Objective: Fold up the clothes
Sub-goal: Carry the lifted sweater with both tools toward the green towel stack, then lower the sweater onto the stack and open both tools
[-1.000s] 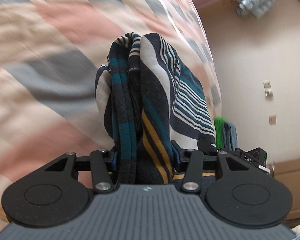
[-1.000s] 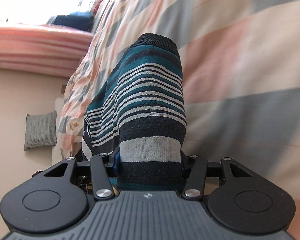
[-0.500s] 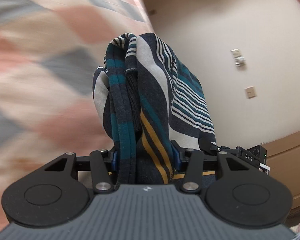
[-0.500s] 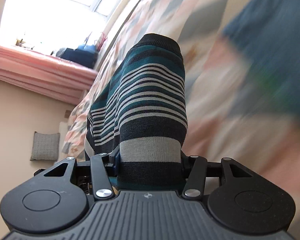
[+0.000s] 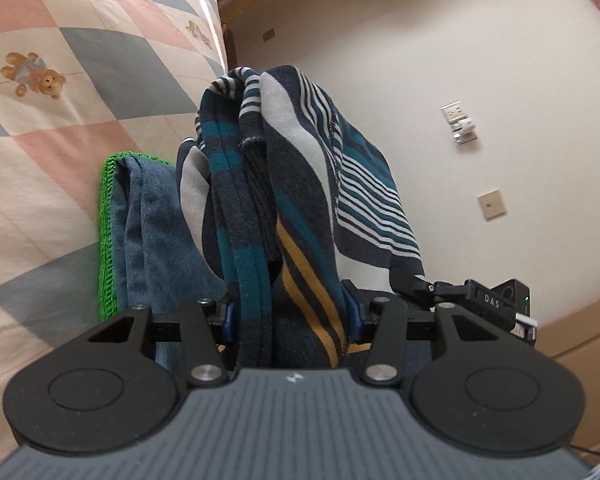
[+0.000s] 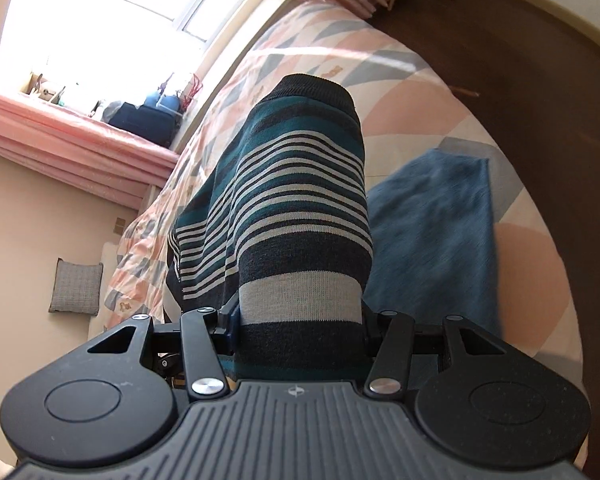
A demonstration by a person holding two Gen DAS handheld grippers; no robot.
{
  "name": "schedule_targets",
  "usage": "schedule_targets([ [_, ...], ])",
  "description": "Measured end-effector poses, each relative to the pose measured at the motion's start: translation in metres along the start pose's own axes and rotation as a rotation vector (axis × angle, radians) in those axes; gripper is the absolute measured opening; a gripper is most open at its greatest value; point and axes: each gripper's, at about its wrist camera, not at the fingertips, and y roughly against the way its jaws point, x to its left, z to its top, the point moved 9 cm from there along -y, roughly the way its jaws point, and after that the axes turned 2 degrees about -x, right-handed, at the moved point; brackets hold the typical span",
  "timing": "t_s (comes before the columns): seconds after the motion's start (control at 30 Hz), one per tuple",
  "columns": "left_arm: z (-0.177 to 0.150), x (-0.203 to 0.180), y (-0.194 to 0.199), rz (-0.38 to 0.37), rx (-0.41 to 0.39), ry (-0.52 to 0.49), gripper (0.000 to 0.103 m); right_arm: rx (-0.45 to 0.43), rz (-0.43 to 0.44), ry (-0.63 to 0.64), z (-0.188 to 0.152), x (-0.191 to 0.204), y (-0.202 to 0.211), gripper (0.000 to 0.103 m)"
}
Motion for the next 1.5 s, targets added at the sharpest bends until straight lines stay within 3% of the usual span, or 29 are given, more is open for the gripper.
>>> schedule_targets([
  [0.27,-0.008,0.014,-0.035,0.05,-0.004,-0.007,0.044,0.048,0.016,0.021,-0.012,-0.031,-0.025,0.05],
  [0.37,-0.014,0.024,-0.044,0.053,-0.002,-0.029,0.047,0.037,-0.011,0.028,-0.019,-0.047,-0.032,0.056],
  [0.5,-0.014,0.028,-0.051,0.043,0.037,-0.053,0.051,-0.093,-0.089,0.009,-0.024,-0.058,-0.025,0.075],
  [0.63,-0.003,0.019,-0.037,0.041,0.082,-0.127,0.051,-0.318,-0.206,0.066,-0.036,-0.038,0.008,0.073],
  [0.77,0.009,0.01,-0.008,0.052,0.081,-0.225,0.048,-0.569,-0.448,0.176,-0.071,-0.009,0.047,0.074],
  [0.8,0.013,0.006,0.0,0.061,0.067,-0.261,0.045,-0.599,-0.475,0.224,-0.086,0.005,0.048,0.073],
  [0.9,0.034,-0.011,0.015,0.036,0.02,-0.32,0.044,-0.628,-0.486,0.407,-0.134,0.054,0.026,0.066],
  [1.0,0.055,-0.028,-0.004,0.022,-0.009,-0.428,0.044,-0.65,-0.506,0.511,-0.173,0.086,-0.012,0.061],
  [1.1,0.073,-0.038,-0.034,0.036,-0.022,-0.556,0.044,-0.689,-0.672,0.7,-0.198,0.098,-0.045,0.061],
  [1.2,0.069,-0.021,-0.059,0.064,0.023,-0.644,0.041,-0.697,-0.748,0.775,-0.213,0.088,-0.065,0.061],
  [1.37,0.047,0.017,-0.067,0.092,0.03,-0.73,0.039,-0.745,-0.705,0.875,-0.24,0.067,-0.086,0.06],
  [1.5,0.045,0.036,-0.064,0.056,-0.002,-0.69,0.04,-0.801,-0.677,0.927,-0.25,0.056,-0.097,0.06],
])
